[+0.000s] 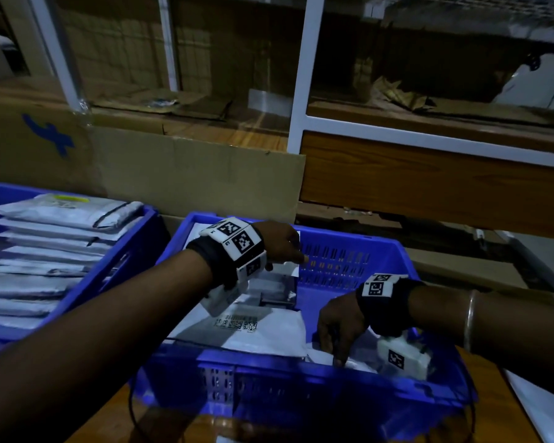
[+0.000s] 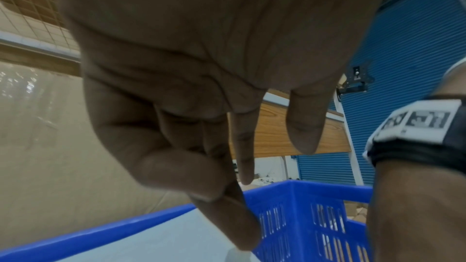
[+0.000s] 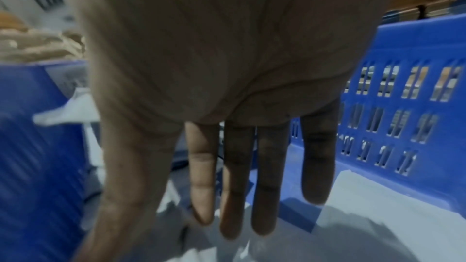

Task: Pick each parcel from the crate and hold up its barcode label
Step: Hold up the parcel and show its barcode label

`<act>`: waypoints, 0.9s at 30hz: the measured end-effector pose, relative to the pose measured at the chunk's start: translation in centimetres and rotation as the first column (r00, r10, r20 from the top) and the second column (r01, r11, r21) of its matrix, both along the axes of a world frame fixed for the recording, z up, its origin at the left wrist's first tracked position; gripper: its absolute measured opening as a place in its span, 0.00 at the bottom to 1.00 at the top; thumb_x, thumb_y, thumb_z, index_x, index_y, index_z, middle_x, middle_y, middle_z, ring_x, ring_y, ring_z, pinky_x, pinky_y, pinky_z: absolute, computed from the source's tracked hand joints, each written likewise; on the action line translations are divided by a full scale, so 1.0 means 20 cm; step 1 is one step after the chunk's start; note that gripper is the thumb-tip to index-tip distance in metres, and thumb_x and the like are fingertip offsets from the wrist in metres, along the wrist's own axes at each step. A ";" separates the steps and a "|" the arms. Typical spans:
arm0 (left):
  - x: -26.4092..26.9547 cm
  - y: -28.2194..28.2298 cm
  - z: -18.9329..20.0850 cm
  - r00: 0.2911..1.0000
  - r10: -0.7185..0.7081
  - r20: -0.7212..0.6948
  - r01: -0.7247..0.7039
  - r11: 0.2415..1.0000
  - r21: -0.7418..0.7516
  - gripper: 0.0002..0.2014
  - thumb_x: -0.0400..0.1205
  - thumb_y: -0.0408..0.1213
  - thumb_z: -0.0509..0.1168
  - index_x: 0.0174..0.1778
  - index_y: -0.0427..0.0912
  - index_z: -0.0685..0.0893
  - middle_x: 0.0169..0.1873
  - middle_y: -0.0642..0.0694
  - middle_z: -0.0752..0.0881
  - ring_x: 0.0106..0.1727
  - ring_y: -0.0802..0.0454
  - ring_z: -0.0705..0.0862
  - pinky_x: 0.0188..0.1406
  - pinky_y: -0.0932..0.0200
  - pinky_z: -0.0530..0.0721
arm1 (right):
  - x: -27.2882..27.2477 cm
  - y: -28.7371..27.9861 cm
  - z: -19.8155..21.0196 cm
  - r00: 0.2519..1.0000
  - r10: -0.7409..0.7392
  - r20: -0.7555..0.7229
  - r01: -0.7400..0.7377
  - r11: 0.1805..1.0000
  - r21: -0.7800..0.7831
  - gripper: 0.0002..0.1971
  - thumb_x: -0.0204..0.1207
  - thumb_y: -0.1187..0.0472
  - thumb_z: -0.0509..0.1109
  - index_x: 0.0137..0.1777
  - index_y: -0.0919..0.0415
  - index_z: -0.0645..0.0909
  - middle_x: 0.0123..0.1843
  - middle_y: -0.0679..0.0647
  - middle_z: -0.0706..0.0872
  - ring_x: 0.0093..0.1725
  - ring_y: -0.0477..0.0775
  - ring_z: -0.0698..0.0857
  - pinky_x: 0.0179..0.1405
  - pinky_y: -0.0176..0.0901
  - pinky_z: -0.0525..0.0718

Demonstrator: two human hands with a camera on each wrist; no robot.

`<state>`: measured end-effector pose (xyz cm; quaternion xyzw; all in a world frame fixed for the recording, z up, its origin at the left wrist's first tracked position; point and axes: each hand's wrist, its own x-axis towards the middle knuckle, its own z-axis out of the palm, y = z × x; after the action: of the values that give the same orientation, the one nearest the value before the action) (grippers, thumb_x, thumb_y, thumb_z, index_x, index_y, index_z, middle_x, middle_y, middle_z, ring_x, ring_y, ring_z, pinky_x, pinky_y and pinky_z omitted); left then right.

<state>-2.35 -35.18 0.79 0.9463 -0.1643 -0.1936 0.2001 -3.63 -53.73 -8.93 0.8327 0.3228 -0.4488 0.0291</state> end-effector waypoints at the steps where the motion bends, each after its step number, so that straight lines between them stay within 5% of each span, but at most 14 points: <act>1: 0.00 0.00 0.01 1.000 0.004 0.002 -0.004 1.000 -0.004 0.22 0.83 0.53 0.65 0.65 0.40 0.82 0.50 0.43 0.88 0.40 0.45 0.87 0.37 0.64 0.82 | 0.00 0.00 -0.01 1.000 0.015 -0.010 -0.015 1.000 -0.013 0.15 0.72 0.61 0.80 0.55 0.69 0.88 0.50 0.60 0.91 0.30 0.32 0.78 0.37 0.23 0.74; 5: -0.03 0.01 0.01 1.000 0.014 0.009 -0.014 1.000 0.000 0.22 0.83 0.53 0.65 0.64 0.39 0.83 0.53 0.41 0.89 0.36 0.48 0.87 0.31 0.66 0.80 | 0.02 0.03 -0.05 0.997 0.074 -0.023 -0.076 0.993 -0.087 0.14 0.72 0.62 0.80 0.56 0.68 0.88 0.32 0.37 0.88 0.27 0.28 0.78 0.32 0.18 0.72; 7: -0.05 0.03 0.02 1.000 0.023 0.009 -0.023 1.000 0.000 0.22 0.83 0.53 0.65 0.65 0.40 0.83 0.54 0.41 0.89 0.34 0.49 0.85 0.25 0.69 0.79 | 0.01 0.04 -0.02 0.997 0.079 -0.021 -0.080 0.992 -0.095 0.15 0.73 0.63 0.79 0.57 0.68 0.88 0.41 0.47 0.92 0.32 0.35 0.79 0.33 0.21 0.74; 10: -0.07 0.04 0.02 0.999 0.047 0.010 -0.047 0.999 -0.013 0.22 0.83 0.53 0.64 0.65 0.40 0.82 0.53 0.42 0.89 0.33 0.50 0.85 0.21 0.72 0.78 | 0.02 0.03 0.04 0.998 0.067 0.002 -0.066 0.994 -0.091 0.16 0.73 0.61 0.79 0.56 0.71 0.87 0.55 0.67 0.89 0.42 0.55 0.82 0.41 0.39 0.77; 12: -0.08 0.05 0.02 0.998 0.065 0.015 -0.065 0.998 -0.008 0.21 0.83 0.54 0.64 0.64 0.42 0.82 0.51 0.44 0.89 0.35 0.50 0.86 0.23 0.71 0.78 | 0.03 0.00 0.10 0.999 0.039 0.028 -0.037 0.997 -0.067 0.16 0.74 0.60 0.78 0.56 0.72 0.85 0.55 0.70 0.88 0.43 0.59 0.83 0.44 0.46 0.81; 15: -0.10 0.04 0.01 0.996 0.085 -0.003 -0.085 0.996 -0.016 0.21 0.82 0.55 0.66 0.65 0.44 0.82 0.46 0.48 0.86 0.36 0.49 0.87 0.27 0.69 0.82 | 0.05 -0.08 0.19 0.997 -0.045 0.058 0.048 0.997 -0.054 0.13 0.76 0.58 0.77 0.59 0.58 0.85 0.55 0.63 0.90 0.46 0.52 0.84 0.54 0.58 0.85; 17: -0.11 0.03 -0.01 0.996 0.090 0.003 -0.090 0.996 0.007 0.22 0.81 0.55 0.66 0.65 0.45 0.82 0.43 0.49 0.85 0.39 0.48 0.87 0.40 0.61 0.86 | 0.05 -0.14 0.24 0.992 -0.114 0.054 0.116 0.993 -0.035 0.14 0.78 0.58 0.75 0.63 0.52 0.83 0.49 0.57 0.90 0.40 0.46 0.84 0.49 0.55 0.85; 19: -0.13 0.01 -0.01 0.996 0.083 0.032 -0.085 0.995 0.059 0.21 0.82 0.54 0.65 0.65 0.45 0.81 0.42 0.48 0.84 0.40 0.47 0.88 0.40 0.64 0.84 | 0.03 -0.18 0.28 0.982 -0.180 0.055 0.181 0.984 -0.004 0.17 0.79 0.59 0.73 0.67 0.53 0.81 0.46 0.51 0.88 0.37 0.44 0.82 0.44 0.50 0.82; 22: -0.15 -0.02 -0.03 0.999 0.034 0.028 -0.037 0.988 0.148 0.18 0.86 0.47 0.62 0.67 0.40 0.81 0.53 0.43 0.86 0.50 0.43 0.89 0.29 0.72 0.79 | 0.03 -0.22 0.31 0.978 -0.192 0.081 0.189 0.981 0.045 0.15 0.79 0.60 0.74 0.65 0.51 0.82 0.43 0.46 0.88 0.42 0.50 0.82 0.48 0.55 0.82; 24: -0.15 -0.03 -0.08 1.000 0.019 -0.015 -0.015 0.975 0.223 0.17 0.87 0.40 0.60 0.69 0.37 0.81 0.64 0.43 0.84 0.58 0.43 0.87 0.44 0.68 0.80 | 0.02 -0.23 0.32 0.978 -0.188 0.091 0.182 0.981 0.074 0.11 0.78 0.60 0.74 0.58 0.46 0.83 0.34 0.41 0.88 0.43 0.53 0.83 0.56 0.62 0.84; 27: -0.16 -0.03 -0.16 0.996 0.038 -0.082 -0.010 0.948 0.319 0.16 0.86 0.34 0.60 0.69 0.35 0.81 0.66 0.39 0.83 0.65 0.42 0.83 0.50 0.59 0.80 | 0.01 -0.25 0.35 0.978 -0.185 0.093 0.172 0.976 0.132 0.11 0.78 0.62 0.74 0.50 0.42 0.82 0.32 0.41 0.89 0.43 0.59 0.84 0.60 0.68 0.82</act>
<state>-5.62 -35.81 -2.34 0.9588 -0.1106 -0.2560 0.0539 -3.39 -58.80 -1.92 0.8810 0.2717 -0.3846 -0.0460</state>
